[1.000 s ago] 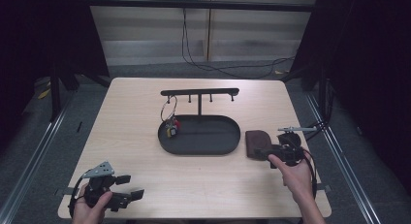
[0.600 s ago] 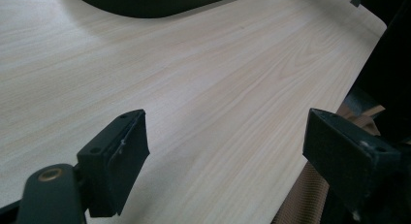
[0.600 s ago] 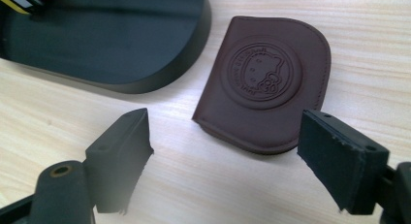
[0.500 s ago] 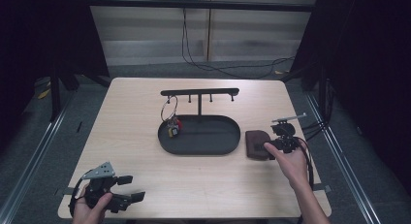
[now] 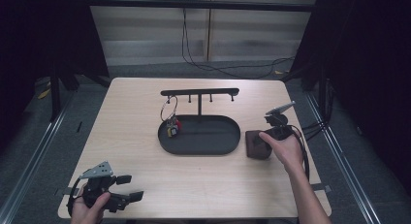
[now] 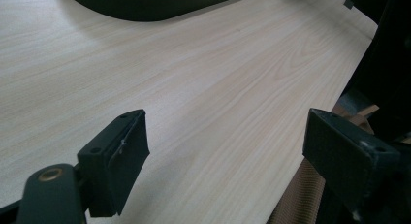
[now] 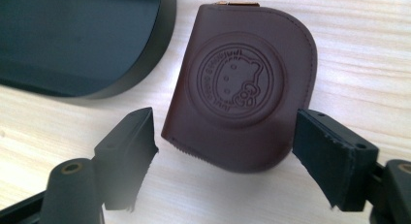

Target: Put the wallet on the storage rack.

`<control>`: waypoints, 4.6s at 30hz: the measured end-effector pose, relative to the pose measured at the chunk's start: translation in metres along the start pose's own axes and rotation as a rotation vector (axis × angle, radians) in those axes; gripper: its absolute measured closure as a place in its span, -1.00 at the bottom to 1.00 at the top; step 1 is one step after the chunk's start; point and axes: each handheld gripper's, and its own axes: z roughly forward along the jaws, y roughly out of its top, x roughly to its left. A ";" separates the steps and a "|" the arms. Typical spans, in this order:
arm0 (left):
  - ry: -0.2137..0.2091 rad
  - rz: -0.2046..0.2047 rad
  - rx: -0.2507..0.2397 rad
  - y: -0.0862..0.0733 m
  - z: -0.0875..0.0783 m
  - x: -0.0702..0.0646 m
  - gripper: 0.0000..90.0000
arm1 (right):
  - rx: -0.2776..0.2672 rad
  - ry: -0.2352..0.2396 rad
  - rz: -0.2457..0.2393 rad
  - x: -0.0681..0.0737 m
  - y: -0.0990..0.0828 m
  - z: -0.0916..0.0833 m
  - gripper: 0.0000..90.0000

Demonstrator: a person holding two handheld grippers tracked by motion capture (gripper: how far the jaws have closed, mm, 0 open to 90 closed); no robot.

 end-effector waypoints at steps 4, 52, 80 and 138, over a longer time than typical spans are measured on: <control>0.000 0.001 0.000 0.000 0.000 0.001 -0.64 | 0.021 -0.015 0.009 -0.007 0.006 0.004 -0.47; 0.018 -0.001 -0.002 0.001 -0.004 0.008 -0.63 | 0.090 0.101 0.175 -0.033 0.014 0.045 -0.50; 0.047 -0.006 0.009 0.000 -0.005 0.009 -0.62 | 0.029 0.105 0.222 -0.042 0.015 0.028 0.38; 0.032 -0.005 -0.002 0.000 -0.006 0.009 -0.62 | 0.069 -0.141 0.012 0.016 0.040 -0.042 0.85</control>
